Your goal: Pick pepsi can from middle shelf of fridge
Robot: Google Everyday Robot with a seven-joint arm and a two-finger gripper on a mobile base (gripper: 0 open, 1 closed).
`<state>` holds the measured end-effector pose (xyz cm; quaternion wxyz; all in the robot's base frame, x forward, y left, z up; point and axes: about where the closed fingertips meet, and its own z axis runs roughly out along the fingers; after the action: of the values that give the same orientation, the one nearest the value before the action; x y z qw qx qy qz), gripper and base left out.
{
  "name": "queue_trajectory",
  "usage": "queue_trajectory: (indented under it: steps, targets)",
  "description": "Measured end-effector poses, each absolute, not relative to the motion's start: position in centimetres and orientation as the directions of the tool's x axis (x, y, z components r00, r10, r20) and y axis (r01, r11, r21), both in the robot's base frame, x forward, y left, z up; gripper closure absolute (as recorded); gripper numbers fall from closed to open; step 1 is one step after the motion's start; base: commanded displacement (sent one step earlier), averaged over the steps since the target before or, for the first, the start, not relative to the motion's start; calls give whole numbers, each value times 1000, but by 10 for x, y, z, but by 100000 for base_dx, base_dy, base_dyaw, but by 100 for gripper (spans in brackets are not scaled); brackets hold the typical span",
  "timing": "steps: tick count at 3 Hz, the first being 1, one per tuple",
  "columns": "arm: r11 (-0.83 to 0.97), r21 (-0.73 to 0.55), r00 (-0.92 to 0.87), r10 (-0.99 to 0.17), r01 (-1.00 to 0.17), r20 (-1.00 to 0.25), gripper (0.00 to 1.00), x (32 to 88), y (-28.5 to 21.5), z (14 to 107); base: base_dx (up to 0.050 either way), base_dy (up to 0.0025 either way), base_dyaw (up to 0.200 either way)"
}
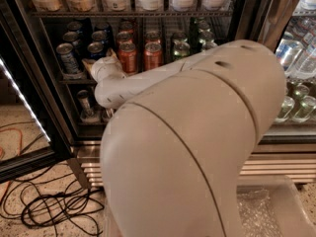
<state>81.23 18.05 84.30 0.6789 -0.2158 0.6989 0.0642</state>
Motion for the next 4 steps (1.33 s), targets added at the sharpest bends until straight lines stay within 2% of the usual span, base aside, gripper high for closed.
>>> queue_trajectory:
  steps: [2, 3, 4]
  targets:
    - [899, -203, 15, -214, -389, -977, 89, 812, 180, 843, 0, 0, 0]
    - [895, -200, 21, -209, -399, -978, 100, 811, 179, 846, 0, 0, 0]
    - [875, -163, 12, -177, -455, -984, 100, 793, 166, 862, 0, 0, 0]
